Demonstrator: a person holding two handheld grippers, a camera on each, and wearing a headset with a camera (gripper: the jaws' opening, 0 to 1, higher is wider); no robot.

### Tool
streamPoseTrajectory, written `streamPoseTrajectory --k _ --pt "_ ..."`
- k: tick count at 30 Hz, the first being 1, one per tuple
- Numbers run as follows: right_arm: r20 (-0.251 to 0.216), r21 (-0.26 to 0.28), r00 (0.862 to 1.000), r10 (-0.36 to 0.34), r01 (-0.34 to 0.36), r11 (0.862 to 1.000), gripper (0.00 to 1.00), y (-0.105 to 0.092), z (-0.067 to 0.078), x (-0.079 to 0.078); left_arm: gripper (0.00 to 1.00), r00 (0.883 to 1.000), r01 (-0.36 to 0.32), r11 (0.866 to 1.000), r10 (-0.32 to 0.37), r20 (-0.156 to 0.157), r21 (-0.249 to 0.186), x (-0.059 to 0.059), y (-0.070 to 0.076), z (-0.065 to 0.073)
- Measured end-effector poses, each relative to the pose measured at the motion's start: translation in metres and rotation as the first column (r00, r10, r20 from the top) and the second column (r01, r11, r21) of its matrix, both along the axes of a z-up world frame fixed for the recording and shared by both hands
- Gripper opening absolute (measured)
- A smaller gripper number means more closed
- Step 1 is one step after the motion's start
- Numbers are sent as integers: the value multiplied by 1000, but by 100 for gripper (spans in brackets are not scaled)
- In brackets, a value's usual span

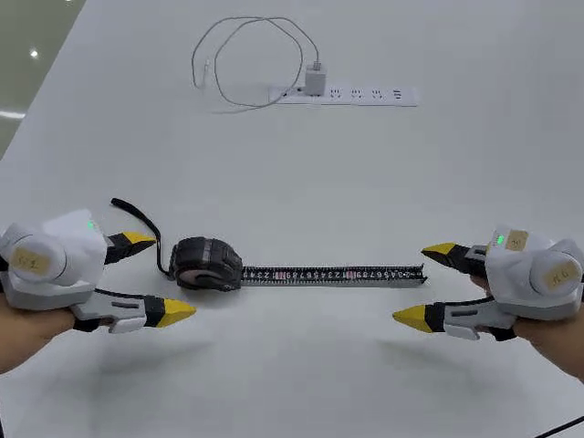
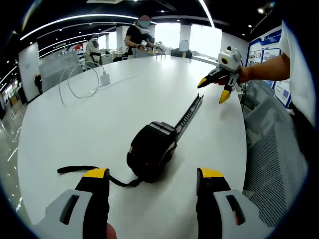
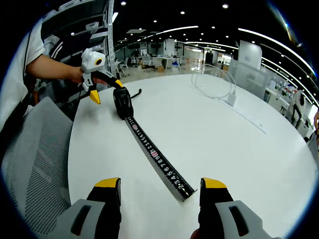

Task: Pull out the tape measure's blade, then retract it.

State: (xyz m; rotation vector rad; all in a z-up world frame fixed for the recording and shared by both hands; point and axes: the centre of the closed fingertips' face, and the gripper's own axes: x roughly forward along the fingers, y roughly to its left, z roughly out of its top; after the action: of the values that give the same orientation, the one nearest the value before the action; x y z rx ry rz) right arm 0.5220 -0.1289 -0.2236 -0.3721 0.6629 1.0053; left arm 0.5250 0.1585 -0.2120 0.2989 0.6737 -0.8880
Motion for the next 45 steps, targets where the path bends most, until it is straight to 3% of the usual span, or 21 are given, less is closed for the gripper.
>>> streamPoseTrajectory --k 9,26,45 --pt "-4 12 1000 -22 22 1000 67 -4 1 -9 70 998 -68 997 69 9 -47 -13 5 6" --pt "-17 33 998 -67 68 997 77 -9 4 -29 73 990 -138 988 139 10 -73 -36 19 9" --pt "-16 30 993 -117 117 993 86 -22 9 -47 83 980 -200 976 198 -25 -87 -61 29 4"
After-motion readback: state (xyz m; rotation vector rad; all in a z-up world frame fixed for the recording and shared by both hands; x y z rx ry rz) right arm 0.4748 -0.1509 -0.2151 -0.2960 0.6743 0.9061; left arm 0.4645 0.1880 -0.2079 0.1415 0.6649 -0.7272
